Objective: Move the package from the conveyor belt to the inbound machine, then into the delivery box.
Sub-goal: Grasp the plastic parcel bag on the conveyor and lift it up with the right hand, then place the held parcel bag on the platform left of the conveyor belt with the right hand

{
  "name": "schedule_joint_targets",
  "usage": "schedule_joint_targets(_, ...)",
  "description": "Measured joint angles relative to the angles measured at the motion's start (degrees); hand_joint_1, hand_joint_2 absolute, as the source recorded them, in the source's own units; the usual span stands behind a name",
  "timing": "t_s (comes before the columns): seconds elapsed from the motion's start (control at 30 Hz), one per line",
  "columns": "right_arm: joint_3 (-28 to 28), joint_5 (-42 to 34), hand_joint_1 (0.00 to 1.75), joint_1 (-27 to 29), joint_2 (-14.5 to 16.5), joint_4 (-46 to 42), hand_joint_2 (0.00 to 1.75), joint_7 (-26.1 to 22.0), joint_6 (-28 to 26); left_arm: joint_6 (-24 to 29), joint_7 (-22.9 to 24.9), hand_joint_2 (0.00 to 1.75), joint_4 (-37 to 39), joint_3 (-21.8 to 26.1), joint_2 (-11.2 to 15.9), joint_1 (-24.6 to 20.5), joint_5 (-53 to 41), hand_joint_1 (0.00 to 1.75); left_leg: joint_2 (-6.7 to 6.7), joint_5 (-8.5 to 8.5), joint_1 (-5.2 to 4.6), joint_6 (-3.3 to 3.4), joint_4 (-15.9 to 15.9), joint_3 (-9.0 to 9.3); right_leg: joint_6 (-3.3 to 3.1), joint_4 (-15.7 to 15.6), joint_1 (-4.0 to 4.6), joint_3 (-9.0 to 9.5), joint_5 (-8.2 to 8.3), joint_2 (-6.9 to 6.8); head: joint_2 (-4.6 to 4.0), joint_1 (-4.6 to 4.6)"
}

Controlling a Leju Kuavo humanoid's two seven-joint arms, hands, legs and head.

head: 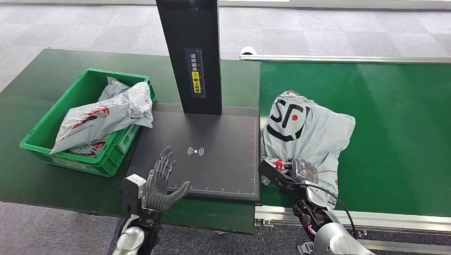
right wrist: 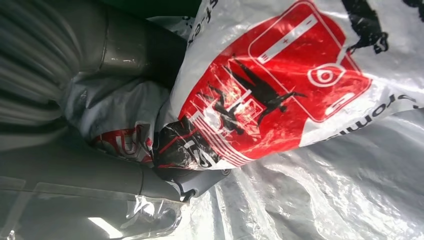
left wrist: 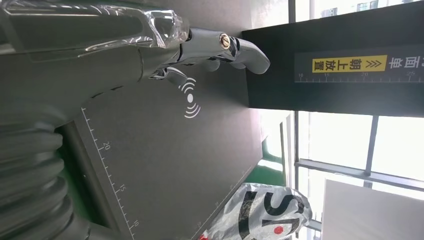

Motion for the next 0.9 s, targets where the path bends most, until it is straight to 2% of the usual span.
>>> schedule_joint_targets(0.1, -0.21, 0.05, 1.75, 0.27, 0.03, 0.04, 1.75, -0.93, -3.1, 0.06, 0.0, 1.75, 0.13, 0.0, 0.0, 0.0, 0.0, 0.0, -0.02, 0.0, 0.0, 0.0, 0.0, -0.01, 0.0, 0.0, 0.0, 0.0, 0.0, -0.01, 0.0, 0.0)
schedule_joint_targets(0.17, -0.4, -0.2, 1.75, 0.82, 0.06, -0.02, 1.75, -2.84, -7.17, 0.31, 0.0, 1.75, 0.19, 0.02, 0.0, 0.02, -0.03, 0.0, -0.04, 0.0, 0.0, 0.0, 0.0, -0.04, 0.0, 0.0, 0.0, 0.0, 0.0, -0.02, 0.0, -0.01)
schedule_joint_targets(0.27, -2.09, -3.4, 1.75, 2.88, 0.64, -3.21, 1.75, -10.63, -12.63, 1.6, -0.05, 1.75, 0.16, 0.08, 0.01, 0.08, -0.23, 0.0, -0.02, 0.0, 0.0, 0.0, -0.01, -0.1, 0.0, 0.01, 0.0, -0.04, 0.0, -0.02, 0.0, 0.01)
schedule_joint_targets(0.37, -6.18, -12.57, 1.75, 5.33, 2.7, -9.88, 1.75, -21.89, -14.29, 2.94, -0.14, 1.75, -0.65, 0.28, 0.12, 0.2, -0.37, 0.0, 0.03, 0.0, 0.01, 0.0, -0.01, -0.15, 0.0, 0.01, 0.01, -0.12, 0.0, -0.01, 0.0, -0.02)
schedule_joint_targets(0.47, -7.97, -29.35, 1.75, 8.61, 4.24, -19.58, 1.75, -28.72, -10.47, 4.91, -1.37, 1.75, -2.63, 1.06, 0.36, 0.49, -1.63, 0.0, -0.11, 0.0, 0.02, -0.01, -0.01, -0.19, -0.01, 0.01, 0.03, -0.14, -0.01, -0.16, 0.0, -0.01)
schedule_joint_targets(0.53, -6.2, -37.95, 1.75, 12.94, 4.07, -32.15, 1.75, -28.81, -6.31, 6.33, -2.4, 1.75, -5.02, 2.48, 0.69, 1.03, -2.92, 0.0, -0.15, 0.01, 0.03, -0.01, -0.02, -0.27, 0.0, 0.02, 0.03, -0.18, -0.02, -0.24, 0.0, 0.0)
schedule_joint_targets(0.57, -4.82, -39.79, 1.75, 14.96, 3.69, -38.85, 1.75, -27.43, -4.86, 6.59, -2.45, 1.75, -6.38, 3.41, 0.9, 1.25, -3.39, 0.0, -0.11, 0.0, 0.03, -0.01, -0.02, -0.31, 0.0, 0.02, 0.03, -0.21, -0.02, -0.22, 0.0, 0.0)
schedule_joint_targets(0.67, -0.5, -40.11, 1.75, 18.73, 2.64, -54.38, 1.75, -24.28, -4.05, 6.31, -2.08, 1.75, -9.75, 5.97, 1.32, 1.51, -4.56, 0.0, 0.09, -0.02, 0.02, -0.01, -0.03, -0.31, -0.01, 0.01, 0.02, -0.27, -0.02, -0.05, 0.0, 0.0)
schedule_joint_targets(0.77, 3.2, -39.94, 1.75, 21.01, 2.24, -64.22, 1.75, -24.19, -5.08, 6.08, -2.14, 1.75, -11.91, 7.43, 1.35, 1.83, -5.51, 0.0, 0.03, -0.02, 0.02, -0.01, -0.03, -0.3, -0.01, 0.01, 0.02, -0.27, -0.02, -0.07, 0.0, -0.01)
schedule_joint_targets(0.9, 6.44, -40.01, 1.75, 21.89, 1.74, -70.98, 1.75, -24.33, -4.78, 6.33, -2.56, 1.75, -13.17, 8.64, 1.37, 2.03, -5.73, 0.0, -0.01, -0.01, 0.02, -0.01, -0.03, -0.28, -0.01, 0.01, 0.02, -0.23, -0.02, -0.09, 0.0, 0.0)
